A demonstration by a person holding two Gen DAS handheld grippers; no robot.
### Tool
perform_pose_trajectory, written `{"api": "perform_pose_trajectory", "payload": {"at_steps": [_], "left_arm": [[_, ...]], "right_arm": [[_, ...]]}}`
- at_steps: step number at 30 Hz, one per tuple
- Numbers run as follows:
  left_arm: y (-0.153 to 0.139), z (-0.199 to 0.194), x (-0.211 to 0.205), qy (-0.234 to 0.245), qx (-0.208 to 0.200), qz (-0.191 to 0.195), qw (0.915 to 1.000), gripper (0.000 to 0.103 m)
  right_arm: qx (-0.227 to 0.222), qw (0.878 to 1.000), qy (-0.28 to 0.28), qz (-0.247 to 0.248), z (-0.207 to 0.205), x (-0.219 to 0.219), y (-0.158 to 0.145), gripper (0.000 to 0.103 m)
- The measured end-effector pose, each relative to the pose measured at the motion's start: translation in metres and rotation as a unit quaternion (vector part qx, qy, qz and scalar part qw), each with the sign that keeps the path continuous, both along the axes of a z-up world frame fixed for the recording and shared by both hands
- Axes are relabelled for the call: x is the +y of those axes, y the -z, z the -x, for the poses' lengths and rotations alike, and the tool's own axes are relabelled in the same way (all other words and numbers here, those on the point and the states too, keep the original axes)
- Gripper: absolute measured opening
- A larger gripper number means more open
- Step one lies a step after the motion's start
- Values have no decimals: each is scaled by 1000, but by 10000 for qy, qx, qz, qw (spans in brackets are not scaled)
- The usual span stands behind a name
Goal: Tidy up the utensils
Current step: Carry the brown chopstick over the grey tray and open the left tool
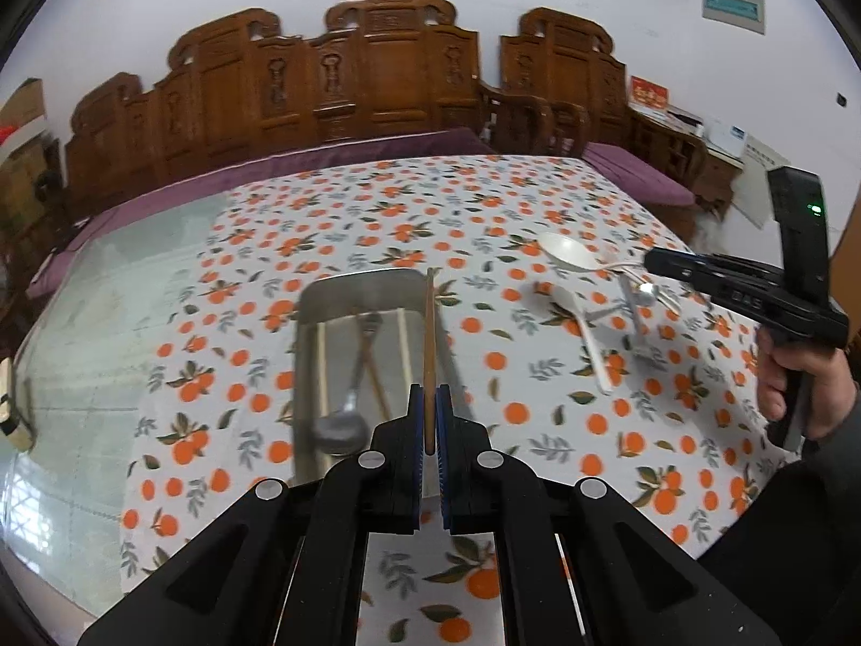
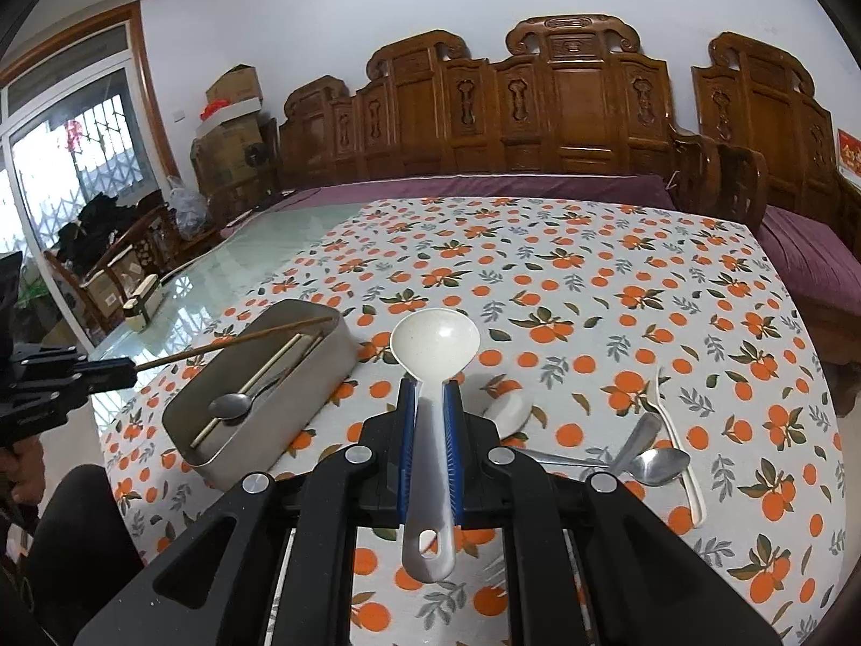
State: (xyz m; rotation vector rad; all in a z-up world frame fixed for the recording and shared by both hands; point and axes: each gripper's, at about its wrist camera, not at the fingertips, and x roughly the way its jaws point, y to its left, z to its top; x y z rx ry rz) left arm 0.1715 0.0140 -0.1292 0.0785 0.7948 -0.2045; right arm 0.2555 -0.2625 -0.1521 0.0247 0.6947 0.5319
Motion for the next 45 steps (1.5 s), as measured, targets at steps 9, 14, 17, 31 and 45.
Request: {"api": "perform_pose_trajectory", "payload": {"at_steps": [9,14,17,31,45], "left_arm": [[21,-17,21,-421,27,-353,9985,3],[29,-25,23,-460,-28,-612,9971,3],[37,-30,24,-452,55,-624,9970,4],[55,-32,27,-357,323,-371,9981,30],[44,-30,58,-622,168,-124,9978,51]], "right_arm": [[13,9998,-164,105,7,18,-2,12],[16,9996,-250,156,11,29,-2,12],[29,9993,-299,200,13,35,-1,12],[63,9984,-453,344,24,68,-4,12],[101,9973,-654,312,16,130,-10,12]]}}
